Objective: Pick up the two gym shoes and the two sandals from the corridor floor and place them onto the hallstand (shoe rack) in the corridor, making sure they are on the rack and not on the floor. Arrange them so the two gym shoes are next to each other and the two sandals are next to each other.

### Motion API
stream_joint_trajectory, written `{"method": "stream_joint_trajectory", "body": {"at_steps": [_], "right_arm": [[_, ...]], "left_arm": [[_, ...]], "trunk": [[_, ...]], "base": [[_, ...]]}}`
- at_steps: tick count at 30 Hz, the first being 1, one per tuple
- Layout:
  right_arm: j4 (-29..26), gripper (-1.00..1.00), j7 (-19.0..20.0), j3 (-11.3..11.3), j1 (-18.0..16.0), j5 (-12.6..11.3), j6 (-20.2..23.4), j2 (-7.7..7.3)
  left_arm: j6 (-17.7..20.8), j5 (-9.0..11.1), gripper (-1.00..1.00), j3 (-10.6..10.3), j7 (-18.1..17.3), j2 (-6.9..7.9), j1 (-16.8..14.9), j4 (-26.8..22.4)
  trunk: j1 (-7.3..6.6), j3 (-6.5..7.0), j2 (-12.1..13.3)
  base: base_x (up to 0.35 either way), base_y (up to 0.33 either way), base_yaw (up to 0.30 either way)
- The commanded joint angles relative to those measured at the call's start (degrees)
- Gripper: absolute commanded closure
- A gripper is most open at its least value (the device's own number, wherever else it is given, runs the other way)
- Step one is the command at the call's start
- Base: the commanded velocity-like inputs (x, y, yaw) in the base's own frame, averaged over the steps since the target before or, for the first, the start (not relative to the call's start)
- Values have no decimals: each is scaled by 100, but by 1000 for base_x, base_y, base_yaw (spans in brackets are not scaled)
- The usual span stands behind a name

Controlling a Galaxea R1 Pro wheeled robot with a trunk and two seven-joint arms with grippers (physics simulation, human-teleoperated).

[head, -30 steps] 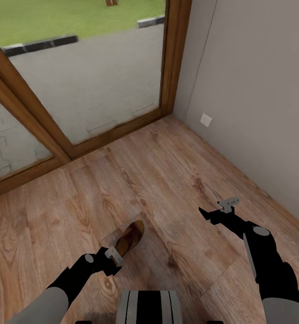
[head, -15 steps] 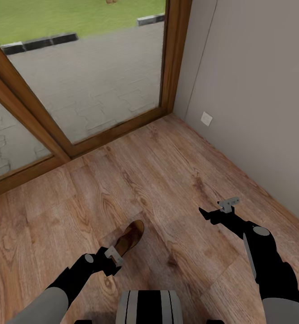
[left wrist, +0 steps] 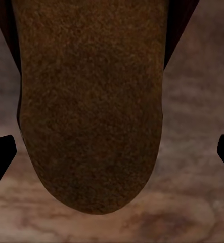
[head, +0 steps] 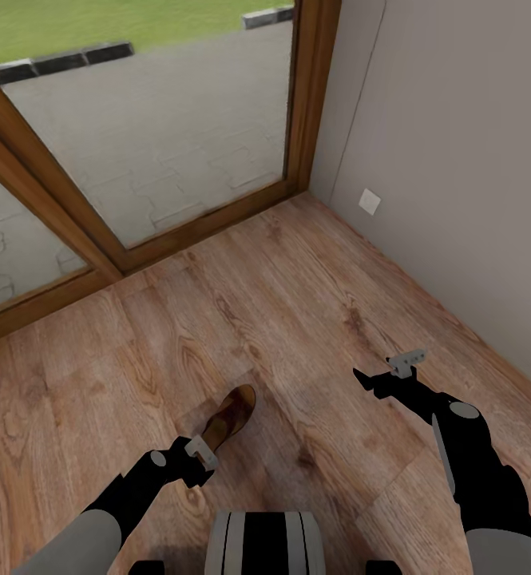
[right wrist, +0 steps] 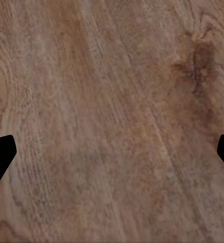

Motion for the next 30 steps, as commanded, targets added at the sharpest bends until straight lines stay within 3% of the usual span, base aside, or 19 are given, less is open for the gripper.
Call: {"method": "stream_joint_trajectory", "body": {"at_steps": [1, 16, 22, 30], "right_arm": [[-9, -100, 42, -10, -4, 41, 20, 2], [-9, -100, 41, -10, -4, 41, 20, 2], [-9, -100, 42, -10, -4, 41, 20, 2], [-9, -100, 42, -10, -5, 41, 20, 2]], "left_arm": [[30, -23, -100, -20, -20, 3, 1, -15], [30, -22, -100, -16, -17, 12, 1, -15], [30, -21, -100, 3, -17, 12, -1, -15], [30, -21, -100, 1, -17, 12, 1, -15]], "trunk": [[-1, -6, -1], [-1, -14, -1], [15, -147, -9], [15, -147, -9]], "base": [[0, 0, 0], [0, 0, 0], [0, 0, 0], [0, 0, 0]]}}
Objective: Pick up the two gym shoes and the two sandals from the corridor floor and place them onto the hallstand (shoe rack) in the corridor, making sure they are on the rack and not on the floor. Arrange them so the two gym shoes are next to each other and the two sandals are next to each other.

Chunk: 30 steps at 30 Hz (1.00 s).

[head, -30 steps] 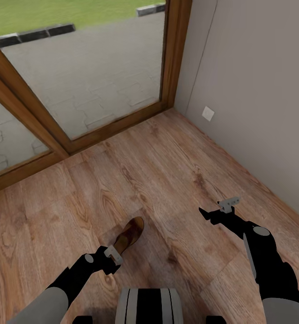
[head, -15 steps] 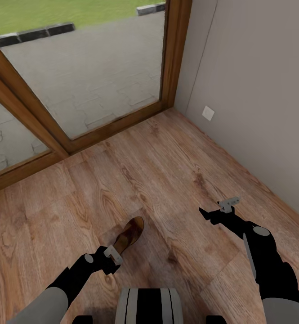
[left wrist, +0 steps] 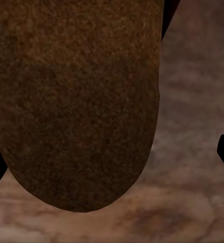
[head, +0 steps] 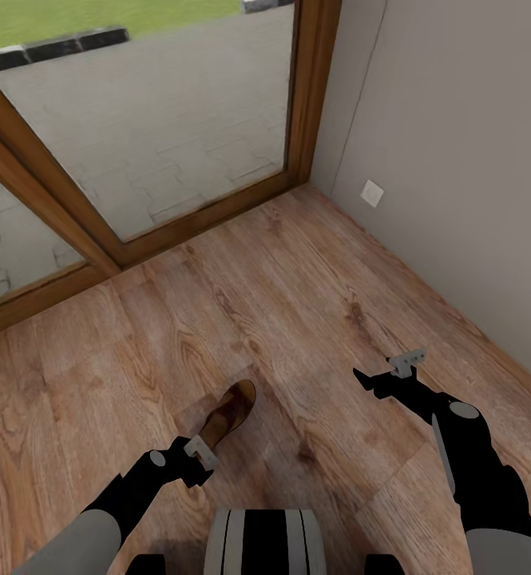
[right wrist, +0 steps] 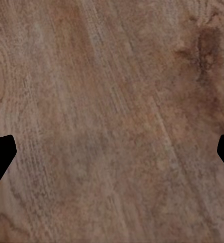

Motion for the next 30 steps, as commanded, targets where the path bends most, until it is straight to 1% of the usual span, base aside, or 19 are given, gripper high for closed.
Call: {"method": "stream_joint_trajectory", "body": {"at_steps": [1, 19, 30], "right_arm": [[-9, -100, 42, -10, -4, 42, 20, 2], [-8, -100, 42, -10, -2, 42, 20, 2], [-9, -100, 42, -10, -4, 42, 20, 2]], "left_arm": [[32, -16, -100, -27, -19, 4, 1, -15], [32, -16, -100, -11, -19, 10, 1, -15], [32, -16, -100, -25, -13, 13, 1, -15]], "trunk": [[-1, -3, -1], [-1, -3, -1], [-1, -3, -1]], "base": [[0, 0, 0], [0, 1, 0], [25, 63, 0]]}}
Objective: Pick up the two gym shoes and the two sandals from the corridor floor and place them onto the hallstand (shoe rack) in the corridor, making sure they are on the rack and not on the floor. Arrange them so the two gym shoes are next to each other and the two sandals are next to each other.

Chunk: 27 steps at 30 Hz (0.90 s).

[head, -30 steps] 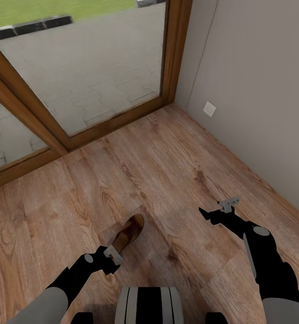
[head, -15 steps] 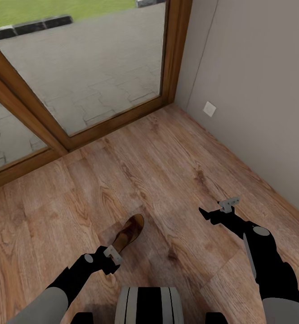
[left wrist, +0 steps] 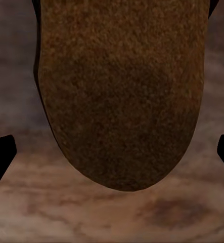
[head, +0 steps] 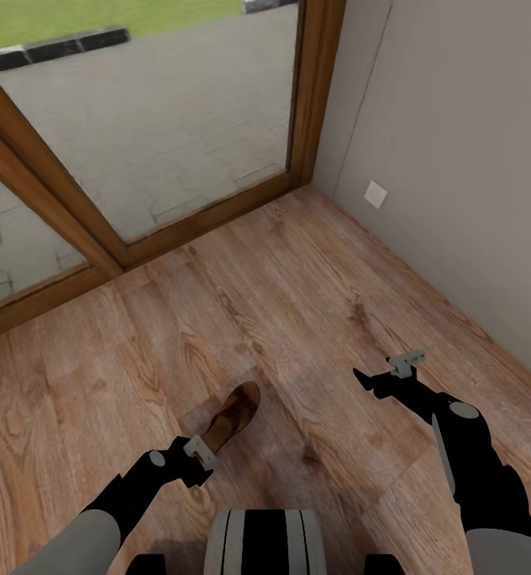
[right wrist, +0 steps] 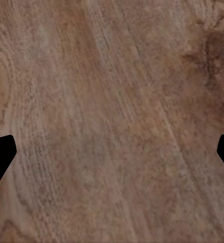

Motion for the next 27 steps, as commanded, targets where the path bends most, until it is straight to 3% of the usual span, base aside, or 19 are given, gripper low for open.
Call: {"method": "stream_joint_trajectory", "body": {"at_steps": [1, 27], "right_arm": [[-9, -100, 42, -10, -4, 42, 20, 2], [-9, -100, 42, -10, -2, 42, 20, 2]], "left_arm": [[32, -13, -100, -28, -17, 5, 1, -15], [32, -13, -100, -36, -15, 4, 1, -15]], "trunk": [[-1, -3, -1], [-1, -3, -1]], "base": [[7, 18, 0], [25, 3, 0]]}}
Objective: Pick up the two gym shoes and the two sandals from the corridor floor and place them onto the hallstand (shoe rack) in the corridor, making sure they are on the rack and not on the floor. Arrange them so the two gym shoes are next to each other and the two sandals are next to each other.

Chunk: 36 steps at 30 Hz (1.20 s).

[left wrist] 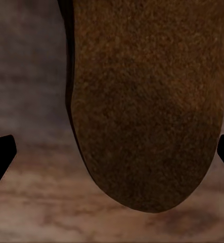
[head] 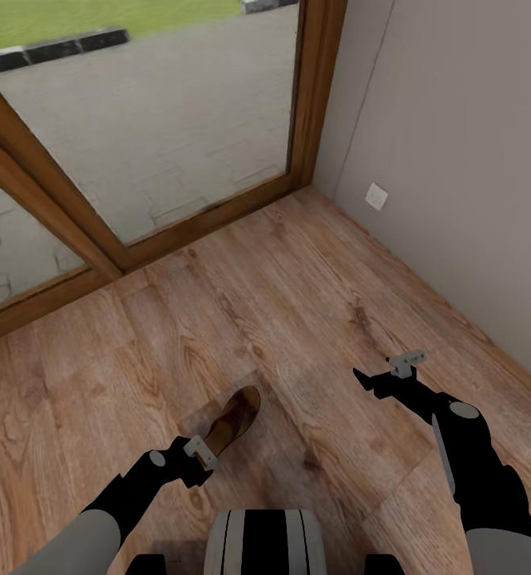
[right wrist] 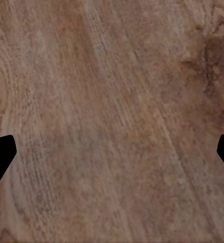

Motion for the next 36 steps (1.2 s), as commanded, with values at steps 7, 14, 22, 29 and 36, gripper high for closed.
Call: {"method": "stream_joint_trajectory", "body": {"at_steps": [7, 14, 22, 29, 36], "right_arm": [[-9, -100, 40, -10, -5, 42, 20, 4], [-9, -100, 41, -10, -1, 42, 20, 6], [-9, -100, 42, -10, -1, 42, 20, 10], [-9, -100, 42, -10, -3, 42, 20, 9], [-9, -100, 42, -10, -3, 42, 20, 11]], "left_arm": [[32, -14, -100, -29, -18, 5, 1, -16], [32, -14, -100, -29, -18, 5, 1, -16], [32, -14, -100, -40, -18, 5, 1, -16], [32, -14, -100, -46, -18, 3, 1, -16], [32, -17, 100, -46, -18, 3, 1, -16]], "trunk": [[-1, -3, -1], [-1, -3, -1], [-1, -3, -1], [-1, -3, -1], [-1, -3, -1]], "base": [[14, 0, 0], [3, 0, 0], [49, 0, 0], [118, 0, 0], [19, 0, 0]]}}
